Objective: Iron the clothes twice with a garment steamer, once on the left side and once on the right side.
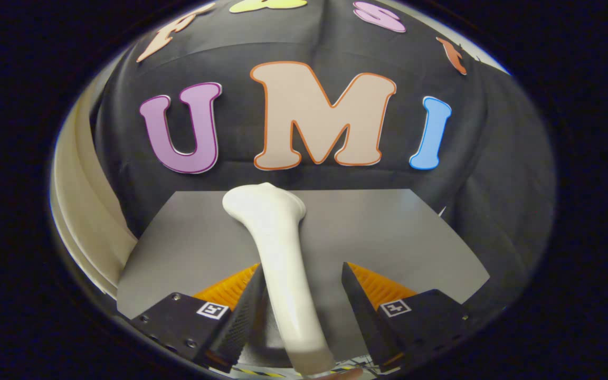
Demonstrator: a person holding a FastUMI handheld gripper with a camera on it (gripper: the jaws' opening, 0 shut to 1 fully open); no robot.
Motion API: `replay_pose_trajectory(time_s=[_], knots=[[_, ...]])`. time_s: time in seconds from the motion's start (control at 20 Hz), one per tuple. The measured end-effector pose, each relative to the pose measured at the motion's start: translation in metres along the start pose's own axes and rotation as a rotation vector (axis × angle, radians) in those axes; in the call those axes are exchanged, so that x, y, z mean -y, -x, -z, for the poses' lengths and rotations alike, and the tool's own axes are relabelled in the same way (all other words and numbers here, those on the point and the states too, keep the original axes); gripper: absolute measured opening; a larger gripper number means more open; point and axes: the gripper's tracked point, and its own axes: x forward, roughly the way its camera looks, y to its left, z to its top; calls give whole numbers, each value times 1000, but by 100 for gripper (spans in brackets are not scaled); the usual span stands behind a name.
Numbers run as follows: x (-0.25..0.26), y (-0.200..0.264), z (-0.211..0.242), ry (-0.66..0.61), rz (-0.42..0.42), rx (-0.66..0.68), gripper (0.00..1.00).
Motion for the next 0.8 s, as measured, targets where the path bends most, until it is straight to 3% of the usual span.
replay_pose_trajectory(time_s=[0.05,0.25,0.4,0.5,0.8], knots=[[-1,-3,8,4,4,-47,86],[-11,-12,-1,-70,-29,-21,74],[-12,-17,-4,-105,-21,-25,57],[-12,-18,-4,-93,-12,-15,56],[6,-9,-8,-80,29,19,37]])
